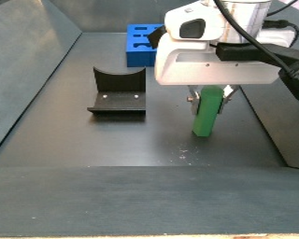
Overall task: Pick up the hexagon object. Move up. Move to above the board. Insert the hexagon object.
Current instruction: Pick up the hexagon object, then move up.
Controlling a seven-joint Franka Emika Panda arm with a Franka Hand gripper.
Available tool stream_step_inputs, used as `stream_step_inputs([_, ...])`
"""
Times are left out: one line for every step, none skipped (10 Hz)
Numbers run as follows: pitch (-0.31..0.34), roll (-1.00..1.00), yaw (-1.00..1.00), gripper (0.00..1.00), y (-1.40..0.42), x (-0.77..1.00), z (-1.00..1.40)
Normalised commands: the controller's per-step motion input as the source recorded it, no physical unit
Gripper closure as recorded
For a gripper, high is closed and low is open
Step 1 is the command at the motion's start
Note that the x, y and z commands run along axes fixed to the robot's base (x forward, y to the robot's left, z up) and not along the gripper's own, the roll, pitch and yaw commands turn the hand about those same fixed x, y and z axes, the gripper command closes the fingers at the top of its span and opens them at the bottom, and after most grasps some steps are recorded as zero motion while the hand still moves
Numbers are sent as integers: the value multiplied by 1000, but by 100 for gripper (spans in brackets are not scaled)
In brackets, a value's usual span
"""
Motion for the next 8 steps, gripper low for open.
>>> stream_step_inputs([0, 0, 0, 100, 0, 0, 0])
stream_step_inputs([0, 0, 0, 100, 0, 0, 0])
stream_step_inputs([0, 0, 0, 100, 0, 0, 0])
stream_step_inputs([0, 0, 0, 100, 0, 0, 0])
stream_step_inputs([0, 0, 0, 100, 0, 0, 386])
stream_step_inputs([1, -4, 30, 100, -26, -9, 380])
stream_step_inputs([22, 5, 30, 100, -29, -48, 275])
stream_step_inputs([26, 18, 24, 100, -24, -53, 199])
